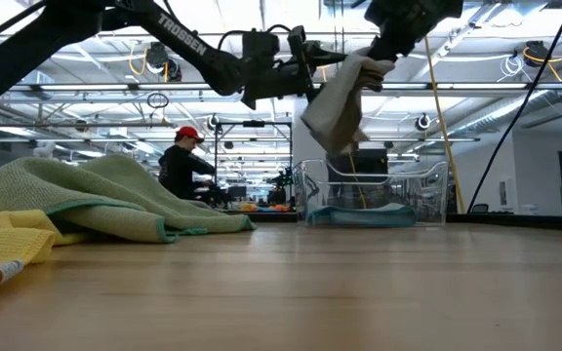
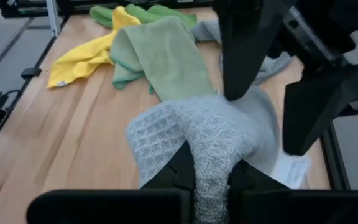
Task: Fold microfiber towels
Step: Put the light gray towel in the transparent bin
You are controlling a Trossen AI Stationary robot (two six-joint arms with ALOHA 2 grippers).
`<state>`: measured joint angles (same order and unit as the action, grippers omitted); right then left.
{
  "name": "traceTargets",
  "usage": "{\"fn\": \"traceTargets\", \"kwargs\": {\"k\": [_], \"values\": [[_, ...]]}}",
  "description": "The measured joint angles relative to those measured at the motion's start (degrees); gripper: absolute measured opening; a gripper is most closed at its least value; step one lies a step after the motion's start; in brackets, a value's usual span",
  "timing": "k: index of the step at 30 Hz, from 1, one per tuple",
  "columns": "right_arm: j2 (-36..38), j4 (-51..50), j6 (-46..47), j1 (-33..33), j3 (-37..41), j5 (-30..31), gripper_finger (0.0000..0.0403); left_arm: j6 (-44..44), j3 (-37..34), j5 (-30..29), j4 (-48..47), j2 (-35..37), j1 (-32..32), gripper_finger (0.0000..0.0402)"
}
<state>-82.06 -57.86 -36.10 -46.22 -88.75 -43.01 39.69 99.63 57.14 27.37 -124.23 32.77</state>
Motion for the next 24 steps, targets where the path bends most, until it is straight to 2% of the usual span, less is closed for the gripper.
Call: {"fn": "traceTargets", "kwargs": {"k": [7,12,15,20,24], "values": [[0.1,-2.9,-4.5,0.0,0.0,4.1,0.0018,-9.8,0.0,-0.3,0.7,0.0,-0.3,0.0248],[0.1,-3.5,-8.9,0.7,0.0,4.9,0.0018,-11.9,0.0,-1.0,0.7,0.0,-1.8,0.0256],[0.1,-3.5,-10.9,1.6,0.0,7.4,0.0018,-14.4,0.0,-1.5,0.7,0.0,-2.9,0.0283],[0.1,-3.4,-13.0,2.6,0.0,8.8,0.0018,-17.2,0.0,-9.6,-1.0,0.0,-4.6,0.0347],[0.1,-3.3,-13.2,3.0,0.0,10.4,0.0018,-23.1,0.0,-12.7,-7.0,-0.1,-5.2,0.0364]]}}
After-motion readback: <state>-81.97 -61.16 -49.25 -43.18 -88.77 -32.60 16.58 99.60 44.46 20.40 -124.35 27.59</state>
